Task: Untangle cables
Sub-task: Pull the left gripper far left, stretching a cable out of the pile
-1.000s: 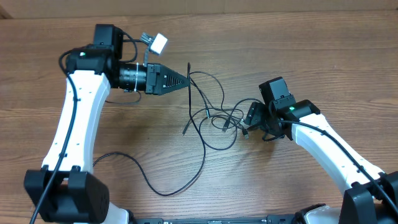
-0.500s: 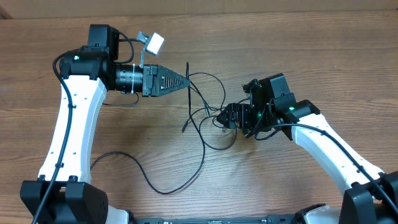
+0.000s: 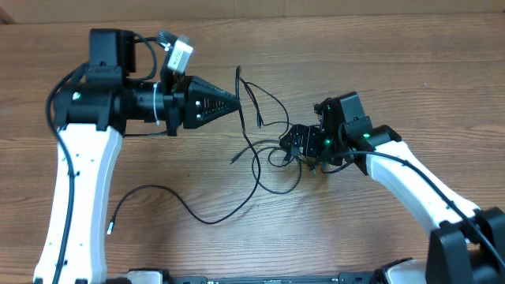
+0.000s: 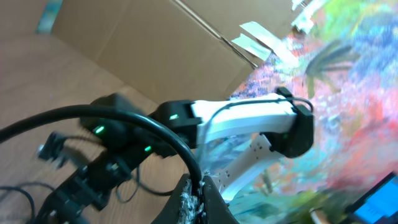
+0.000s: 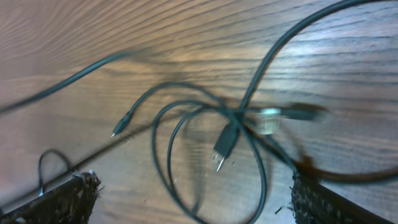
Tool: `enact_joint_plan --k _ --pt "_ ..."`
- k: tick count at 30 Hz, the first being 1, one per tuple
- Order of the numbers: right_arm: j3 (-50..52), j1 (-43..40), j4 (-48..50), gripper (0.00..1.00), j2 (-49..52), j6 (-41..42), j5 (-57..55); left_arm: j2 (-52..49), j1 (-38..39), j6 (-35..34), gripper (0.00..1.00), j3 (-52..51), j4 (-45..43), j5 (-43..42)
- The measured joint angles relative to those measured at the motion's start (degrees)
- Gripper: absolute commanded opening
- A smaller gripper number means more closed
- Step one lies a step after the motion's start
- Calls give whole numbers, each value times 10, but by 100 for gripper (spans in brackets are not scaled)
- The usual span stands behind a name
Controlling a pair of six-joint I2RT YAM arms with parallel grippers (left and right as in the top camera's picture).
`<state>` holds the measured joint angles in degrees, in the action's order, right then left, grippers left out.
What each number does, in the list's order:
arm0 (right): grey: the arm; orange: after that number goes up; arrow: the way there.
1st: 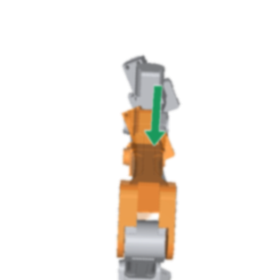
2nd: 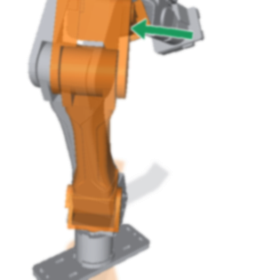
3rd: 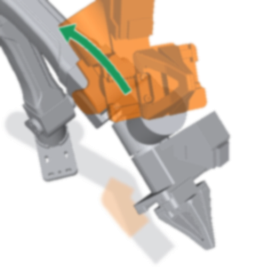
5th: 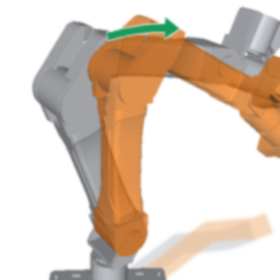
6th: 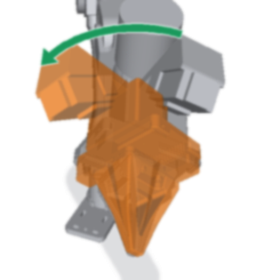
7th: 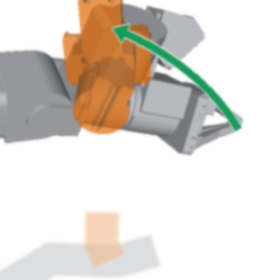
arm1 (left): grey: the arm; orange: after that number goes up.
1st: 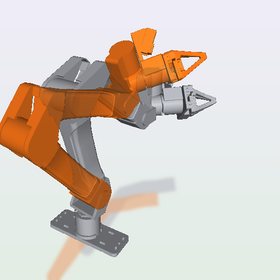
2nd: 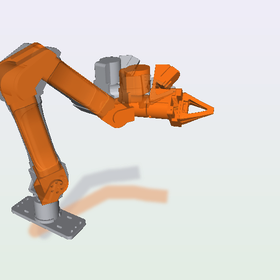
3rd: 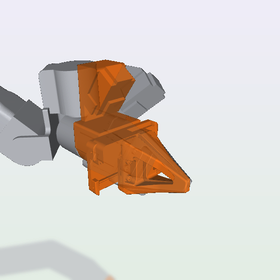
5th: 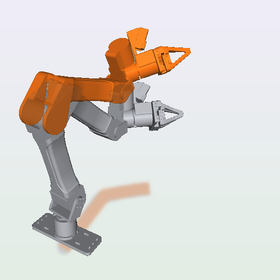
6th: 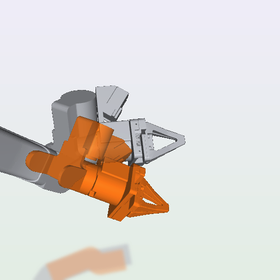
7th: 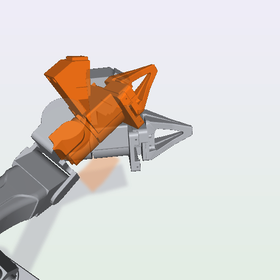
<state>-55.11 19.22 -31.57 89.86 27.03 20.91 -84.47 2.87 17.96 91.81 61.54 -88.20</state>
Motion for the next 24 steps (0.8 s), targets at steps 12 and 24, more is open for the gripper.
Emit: enact_joint_plan --k 12,24 --pt "-2 -1 16 68 108 85 -33 72 0 0 4 0 -16 15" --pt "-2 -20 -11 22 120 132 -40 78 -106 -22 4 0 -16 14"
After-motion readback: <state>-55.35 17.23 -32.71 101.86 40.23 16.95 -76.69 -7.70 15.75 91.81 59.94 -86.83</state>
